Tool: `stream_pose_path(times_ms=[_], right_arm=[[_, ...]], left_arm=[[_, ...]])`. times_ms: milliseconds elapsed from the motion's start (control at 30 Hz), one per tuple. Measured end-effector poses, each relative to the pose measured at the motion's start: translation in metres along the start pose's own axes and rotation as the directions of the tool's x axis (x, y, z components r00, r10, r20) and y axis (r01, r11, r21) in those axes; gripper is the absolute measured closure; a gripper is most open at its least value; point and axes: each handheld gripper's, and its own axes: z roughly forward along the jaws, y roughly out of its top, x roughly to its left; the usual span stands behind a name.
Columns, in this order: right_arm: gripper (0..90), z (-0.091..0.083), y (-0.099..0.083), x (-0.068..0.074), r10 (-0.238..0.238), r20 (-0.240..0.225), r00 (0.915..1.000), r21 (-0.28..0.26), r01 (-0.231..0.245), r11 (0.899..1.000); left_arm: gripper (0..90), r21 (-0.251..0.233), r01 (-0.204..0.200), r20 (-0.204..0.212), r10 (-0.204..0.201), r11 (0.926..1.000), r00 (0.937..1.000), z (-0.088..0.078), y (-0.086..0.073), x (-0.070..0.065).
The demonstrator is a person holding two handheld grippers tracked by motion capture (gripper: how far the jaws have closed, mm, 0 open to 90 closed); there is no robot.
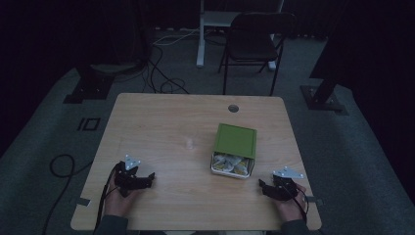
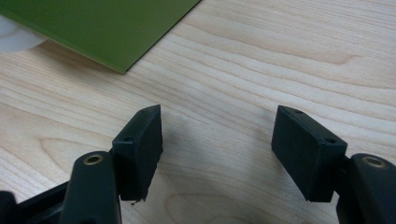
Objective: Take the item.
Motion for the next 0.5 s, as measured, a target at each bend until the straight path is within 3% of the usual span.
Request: stream_pose_path(times_ms=[500], right_arm=[[34.2,-0.0010,0.0000,0.0002,0.004,0.000,1.0000,0.004,-0.004,1.000]], left_arm=[[8.0,0.000,0.000,0.000,0.000,1.0000,1.0000,0.0000,0.0000,-0.0001]])
